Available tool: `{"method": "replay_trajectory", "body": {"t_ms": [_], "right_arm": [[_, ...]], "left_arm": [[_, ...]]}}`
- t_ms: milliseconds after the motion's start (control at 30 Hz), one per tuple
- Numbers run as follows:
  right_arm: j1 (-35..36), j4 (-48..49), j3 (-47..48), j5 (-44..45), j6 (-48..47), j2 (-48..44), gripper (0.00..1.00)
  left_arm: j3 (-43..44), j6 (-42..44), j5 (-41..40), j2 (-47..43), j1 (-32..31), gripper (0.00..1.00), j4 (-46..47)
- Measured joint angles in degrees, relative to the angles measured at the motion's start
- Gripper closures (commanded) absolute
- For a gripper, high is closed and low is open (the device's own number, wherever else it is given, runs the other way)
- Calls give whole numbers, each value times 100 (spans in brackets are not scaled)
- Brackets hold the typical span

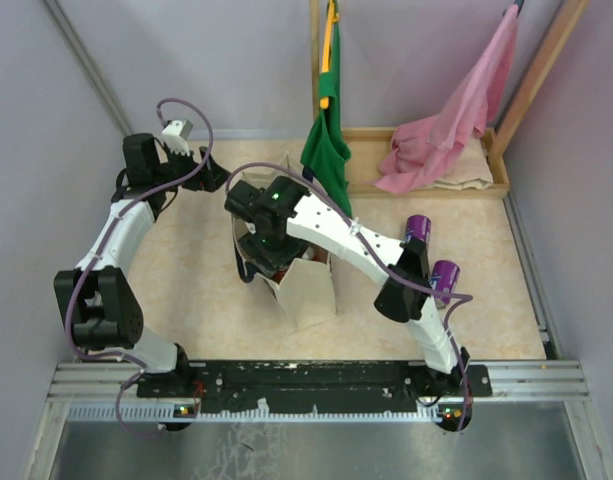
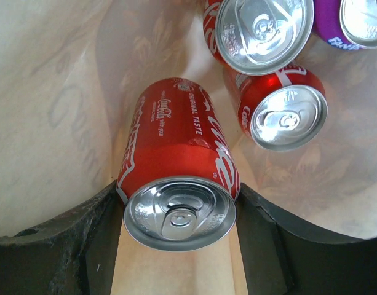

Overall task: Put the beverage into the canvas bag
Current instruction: Place the drink in the canvas bag.

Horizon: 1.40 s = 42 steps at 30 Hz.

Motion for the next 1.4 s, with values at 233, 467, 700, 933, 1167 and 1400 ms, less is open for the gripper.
{"method": "replay_trajectory", "body": {"t_ms": [233, 467, 700, 933, 1167, 1400], "right_arm": [[0, 254, -116, 155, -181, 197, 100], [0, 708, -599, 188, -341, 240, 100], [0, 979, -1117, 280, -431, 243, 100], [2, 1176, -1478, 350, -431, 238, 100], [7, 1397, -1867, 345, -415, 15, 75], [9, 1574, -2050, 378, -372, -114, 42]], "left_arm": [[0, 2, 0, 0, 0, 8, 0], [0, 7, -2, 0, 0, 8, 0], [0, 20, -2, 0, 0, 8, 0], [0, 17, 0, 0, 0, 8, 0], [0, 17, 0, 0, 0, 8, 0], [0, 17, 0, 0, 0, 8, 0]]}}
